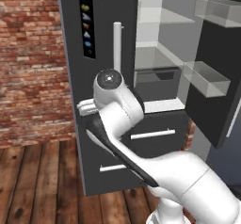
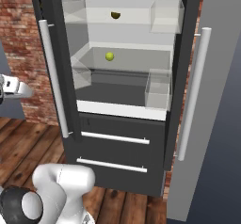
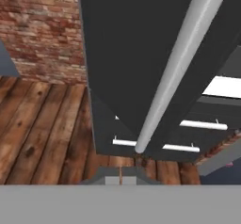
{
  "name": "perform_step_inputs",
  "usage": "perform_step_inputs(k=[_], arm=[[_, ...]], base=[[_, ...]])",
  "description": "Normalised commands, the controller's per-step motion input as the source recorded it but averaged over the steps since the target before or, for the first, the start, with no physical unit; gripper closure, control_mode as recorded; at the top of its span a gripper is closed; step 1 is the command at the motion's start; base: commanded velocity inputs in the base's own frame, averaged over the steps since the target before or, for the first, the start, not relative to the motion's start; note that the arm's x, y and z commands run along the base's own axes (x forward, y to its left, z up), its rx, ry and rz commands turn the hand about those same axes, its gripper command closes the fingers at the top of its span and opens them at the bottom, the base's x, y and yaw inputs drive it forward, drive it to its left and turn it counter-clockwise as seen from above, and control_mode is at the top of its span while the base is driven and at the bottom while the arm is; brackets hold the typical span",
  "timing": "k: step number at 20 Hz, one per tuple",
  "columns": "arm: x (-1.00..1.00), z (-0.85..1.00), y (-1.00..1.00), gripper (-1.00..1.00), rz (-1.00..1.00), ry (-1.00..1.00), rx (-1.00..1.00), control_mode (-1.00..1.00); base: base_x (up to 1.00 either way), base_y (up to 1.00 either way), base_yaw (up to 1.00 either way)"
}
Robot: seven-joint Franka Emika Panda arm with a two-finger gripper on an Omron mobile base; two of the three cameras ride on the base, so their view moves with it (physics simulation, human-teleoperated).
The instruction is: Retrieve the kiwi and pear from the fridge and place them into the bowl on the dining table.
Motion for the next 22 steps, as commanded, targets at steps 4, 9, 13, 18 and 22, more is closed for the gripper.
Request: perform_step_inputs(k=[4,9,13,18,22], arm=[[-0.82,0.81,-0.57,1.00,-0.06,-0.11,0.00,-1.00],[-0.12,0.88,-0.72,1.00,0.00,-0.09,0.00,-1.00],[0.03,0.54,-0.78,1.00,0.00,-0.01,0.01,-1.00],[0.10,0.04,-0.79,-1.00,0.00,0.03,0.03,-1.00],[0.00,0.00,-0.49,-1.00,0.00,0.01,0.00,-1.00]], base=[[0.00,0.00,0.00],[0.00,0.00,0.00],[0.00,0.00,0.00],[0.00,0.00,0.00],[0.00,0.00,0.00]])
